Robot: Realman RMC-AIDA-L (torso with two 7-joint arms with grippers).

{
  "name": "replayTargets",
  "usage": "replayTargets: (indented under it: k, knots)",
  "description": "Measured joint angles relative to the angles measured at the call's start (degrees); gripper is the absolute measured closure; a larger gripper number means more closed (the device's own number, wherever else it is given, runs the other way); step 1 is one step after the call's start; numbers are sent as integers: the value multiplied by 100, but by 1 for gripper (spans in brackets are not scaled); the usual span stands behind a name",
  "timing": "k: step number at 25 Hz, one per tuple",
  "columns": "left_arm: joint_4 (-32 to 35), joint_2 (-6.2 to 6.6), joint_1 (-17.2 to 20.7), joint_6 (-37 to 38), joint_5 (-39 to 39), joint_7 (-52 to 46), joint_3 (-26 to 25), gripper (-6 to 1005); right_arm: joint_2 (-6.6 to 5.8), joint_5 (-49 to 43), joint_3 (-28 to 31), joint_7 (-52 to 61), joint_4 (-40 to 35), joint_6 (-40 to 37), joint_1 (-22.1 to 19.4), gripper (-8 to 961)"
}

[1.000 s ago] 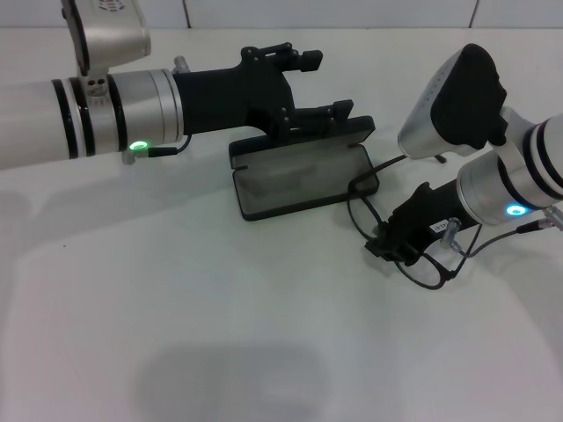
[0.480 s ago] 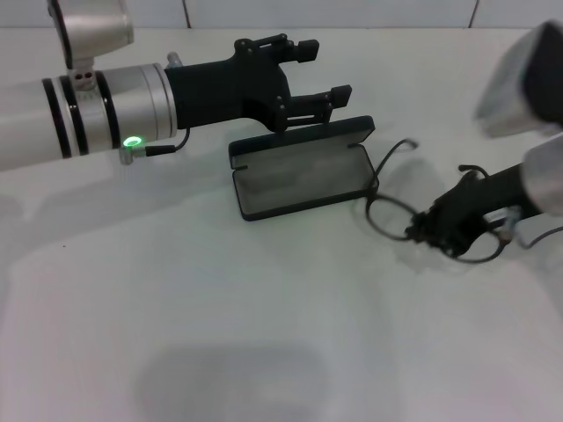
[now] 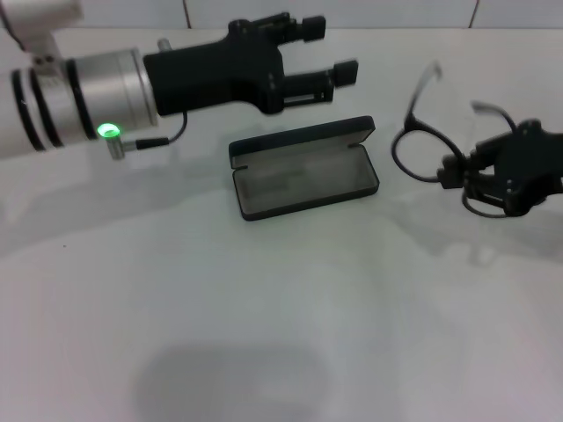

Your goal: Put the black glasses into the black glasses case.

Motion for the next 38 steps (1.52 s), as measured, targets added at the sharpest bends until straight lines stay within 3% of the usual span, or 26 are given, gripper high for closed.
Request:
replayTargets:
  k: [4, 9, 12, 18, 26, 38]
  knots:
    - [-75, 134, -177, 855, -200, -648, -276, 223, -12, 1614, 162, -2566, 812, -235, -367, 837]
    - [-130, 279, -483, 1817, -441, -1489, -320, 224, -46, 2670, 194, -4987, 2246, -573, -228, 837]
    - [-352, 333, -818, 1863, -326, -2049, -293, 224, -24, 2785, 199, -5713, 2666, -679, -75, 838]
    - [-1315, 487, -1544, 2023, -165, -2390, -261, 224, -25, 2815, 179, -6134, 2890, -703, 104, 837]
    - [-1474, 422, -1680, 1971, 178, -2791, -254, 224, 0, 3036, 163, -6855, 2923, -1201, 74, 837]
    - [-1434, 187, -1741, 2322, 242, -2850, -5, 225, 4, 3111, 151, -7261, 3212, -1307, 79, 837]
